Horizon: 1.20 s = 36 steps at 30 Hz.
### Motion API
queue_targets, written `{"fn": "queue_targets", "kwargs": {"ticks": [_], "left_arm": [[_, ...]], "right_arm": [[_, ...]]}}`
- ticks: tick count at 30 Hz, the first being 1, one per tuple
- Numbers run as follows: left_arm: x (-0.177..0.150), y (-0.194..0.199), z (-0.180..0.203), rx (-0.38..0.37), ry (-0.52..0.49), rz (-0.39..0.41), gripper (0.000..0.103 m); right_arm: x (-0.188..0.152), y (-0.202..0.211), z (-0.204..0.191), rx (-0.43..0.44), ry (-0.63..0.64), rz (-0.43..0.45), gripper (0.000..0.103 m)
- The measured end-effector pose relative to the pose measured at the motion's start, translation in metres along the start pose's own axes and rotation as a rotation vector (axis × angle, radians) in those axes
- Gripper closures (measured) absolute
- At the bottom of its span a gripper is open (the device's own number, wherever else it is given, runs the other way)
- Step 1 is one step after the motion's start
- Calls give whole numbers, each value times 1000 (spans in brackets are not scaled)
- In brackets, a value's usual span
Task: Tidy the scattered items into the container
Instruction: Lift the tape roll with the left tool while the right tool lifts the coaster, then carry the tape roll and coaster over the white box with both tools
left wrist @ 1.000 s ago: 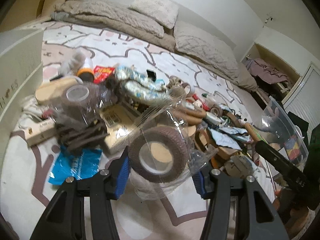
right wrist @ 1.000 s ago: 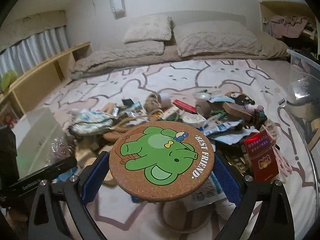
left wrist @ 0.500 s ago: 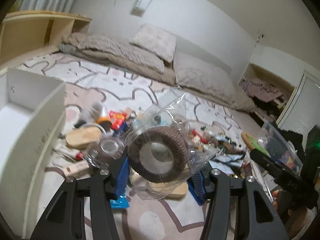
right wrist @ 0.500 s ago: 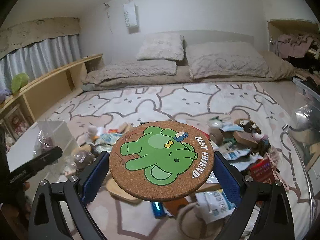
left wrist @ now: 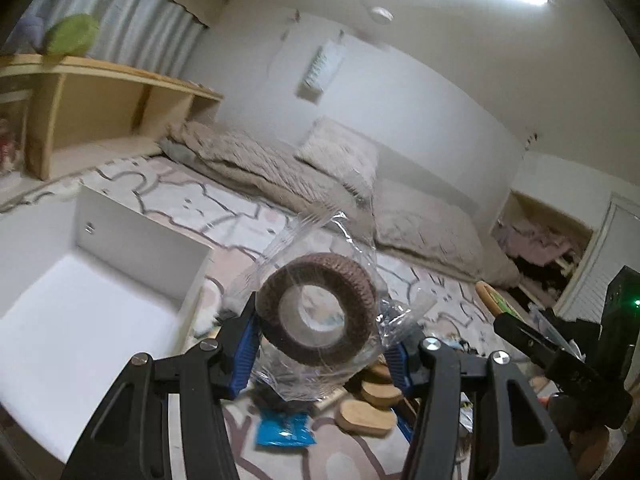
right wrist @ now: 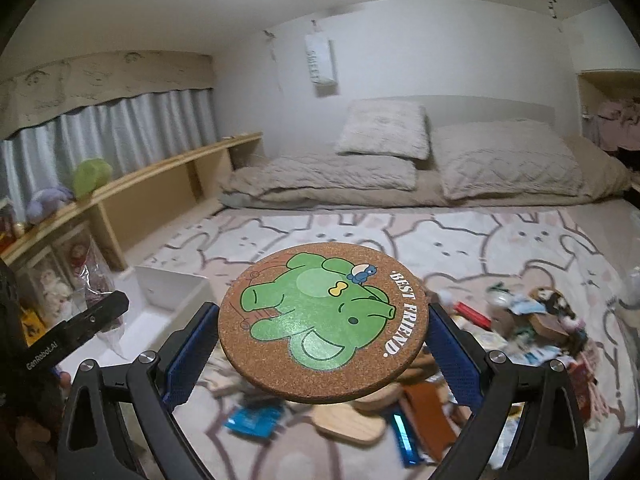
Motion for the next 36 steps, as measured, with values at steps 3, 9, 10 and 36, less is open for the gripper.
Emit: {"fn": "queue_targets", "kwargs": {"ticks": [3,9,10,36], "left_arm": [[11,14,-15,10,26,36,49],[30,38,-50,61,67,100,49],[32,41,-56,74,73,109,49],[35,67,-176,366,167,148,49]], "right_arm": [[5,-2,-19,25,9,4,4],[9,-9,-59,89,29,4,4],[10,-11,-66,101,32,2,4],[1,-80,-220,315,167,-95,4]]}}
Point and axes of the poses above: each gripper's, at about its wrist camera, not at the fingertips, and y roughly against the way its jaws point, z to its right, x to its top, the point moved 10 cm from there along -y, roughly the way its jaws point, and after that the axes turned 3 degrees about z, right-handed, at the moved point
